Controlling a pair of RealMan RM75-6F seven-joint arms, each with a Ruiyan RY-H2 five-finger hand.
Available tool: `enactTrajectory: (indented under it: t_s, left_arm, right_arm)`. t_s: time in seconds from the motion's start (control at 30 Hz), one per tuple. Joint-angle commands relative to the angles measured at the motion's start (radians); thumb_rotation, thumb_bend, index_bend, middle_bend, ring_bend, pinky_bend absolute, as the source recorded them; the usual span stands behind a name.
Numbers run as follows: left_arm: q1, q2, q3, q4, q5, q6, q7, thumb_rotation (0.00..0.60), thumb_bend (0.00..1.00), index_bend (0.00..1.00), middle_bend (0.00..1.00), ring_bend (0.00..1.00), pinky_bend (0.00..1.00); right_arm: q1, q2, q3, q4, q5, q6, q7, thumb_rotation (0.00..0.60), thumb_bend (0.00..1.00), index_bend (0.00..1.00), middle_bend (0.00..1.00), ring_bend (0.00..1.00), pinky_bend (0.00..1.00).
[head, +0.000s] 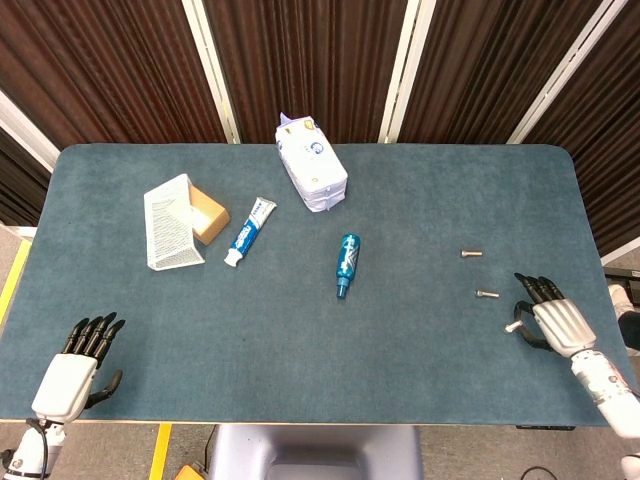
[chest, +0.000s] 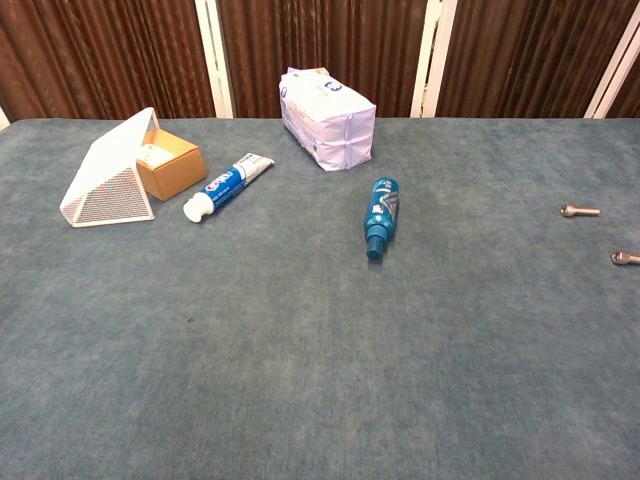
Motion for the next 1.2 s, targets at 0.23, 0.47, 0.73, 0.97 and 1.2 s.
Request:
enactTrajectory:
  t_s: [0.23,0.47,0.73,0.97,1.2]
  left_arm:
    - [0.0,0.003,0.001,-0.004,0.002,0.001,-0.002,0.6,0.42,0.0,0.0,0.0,0.01]
    - [0.004,0.007,0.001,-0.007,0.005,0.011,-0.003,0.6,0.42,0.0,0.0,0.0,0.01]
    - [0.002,-0.003,-0.003,-0.004,0.0,0.003,0.019,0.6,0.42,0.0,0.0,0.0,0.01]
    - [-0.003,-0.016,-0.009,0.006,-0.025,-0.025,0.039,0.6,0.42,0.0,0.0,0.0,0.01]
    - [-0.004,-0.018,-0.014,0.01,-0.041,-0.034,0.047,0.6,0.42,0.0,0.0,0.0,0.02]
  right_arm:
    - [-0.004,0.011,-0.002,-0.023,-0.002,0.013,-0.011,0.6,0.5,0.54,0.04,0.0,0.0]
    - [-0.017,0.033,0.031,-0.042,0.034,0.045,0.056,0.6,0.5,0.53,0.04,0.0,0.0]
    - [0.064,0.061,0.087,-0.075,0.088,-0.078,0.192,0.6,0.5,0.53,0.04,0.0,0.0]
    - [0.138,0.015,0.092,-0.077,0.091,-0.189,0.165,0.6,0.5,0.54,0.04,0.0,0.0]
    - [0.137,-0.041,0.072,-0.032,0.078,-0.211,0.133,0.6,0.5,0.54,0.04,0.0,0.0]
